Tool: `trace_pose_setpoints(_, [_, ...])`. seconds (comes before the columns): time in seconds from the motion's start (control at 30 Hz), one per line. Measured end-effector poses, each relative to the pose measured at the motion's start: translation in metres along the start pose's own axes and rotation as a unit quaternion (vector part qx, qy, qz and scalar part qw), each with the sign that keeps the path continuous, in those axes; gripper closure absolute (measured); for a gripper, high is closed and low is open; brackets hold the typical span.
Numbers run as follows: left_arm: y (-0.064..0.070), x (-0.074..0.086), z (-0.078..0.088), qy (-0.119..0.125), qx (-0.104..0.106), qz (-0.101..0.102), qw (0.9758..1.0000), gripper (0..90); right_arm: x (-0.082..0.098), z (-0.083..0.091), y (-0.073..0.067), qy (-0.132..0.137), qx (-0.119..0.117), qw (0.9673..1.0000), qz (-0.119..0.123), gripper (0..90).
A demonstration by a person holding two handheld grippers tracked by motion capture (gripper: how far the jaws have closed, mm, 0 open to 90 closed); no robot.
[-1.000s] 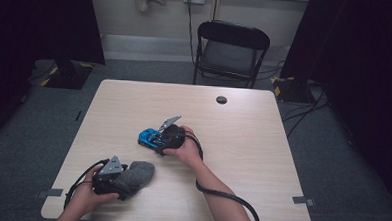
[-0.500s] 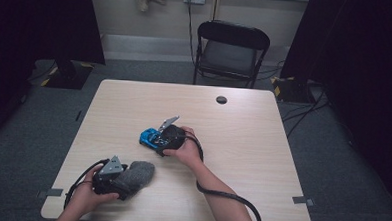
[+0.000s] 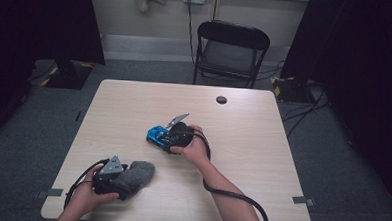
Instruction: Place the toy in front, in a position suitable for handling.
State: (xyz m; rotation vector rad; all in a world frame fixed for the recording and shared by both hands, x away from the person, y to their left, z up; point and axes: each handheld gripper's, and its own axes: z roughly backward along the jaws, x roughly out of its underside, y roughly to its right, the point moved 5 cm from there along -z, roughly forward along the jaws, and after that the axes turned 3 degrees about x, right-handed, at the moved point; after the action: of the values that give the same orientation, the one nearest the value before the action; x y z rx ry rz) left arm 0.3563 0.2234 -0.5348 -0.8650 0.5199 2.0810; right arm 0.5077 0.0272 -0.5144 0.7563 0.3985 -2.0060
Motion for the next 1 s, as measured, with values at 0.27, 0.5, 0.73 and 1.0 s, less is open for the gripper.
trace_pose_setpoints(0.27, [0.000, 0.000, 0.000, 0.000, -0.001, -0.003, 1.0000, 10.5, 0.006, 0.021, 0.009, 0.001, 0.000, 0.9999, -0.012, 26.0])
trace_pose_setpoints(0.5, [0.000, 0.000, 0.000, 0.000, -0.002, -0.002, 1.0000, 10.4, 0.017, 0.042, 0.019, 0.005, 0.001, 0.9997, -0.024, 26.0])
trace_pose_setpoints(0.73, [0.000, 0.000, 0.000, 0.000, -0.003, -0.002, 1.0000, 10.4, 0.034, 0.059, 0.025, 0.005, 0.000, 0.9994, -0.033, 26.0])
trace_pose_setpoints(1.0, [0.000, -0.001, 0.000, -0.001, -0.005, -0.001, 1.0000, 10.4, 0.056, 0.076, 0.029, 0.001, 0.000, 0.9992, -0.041, 26.0])
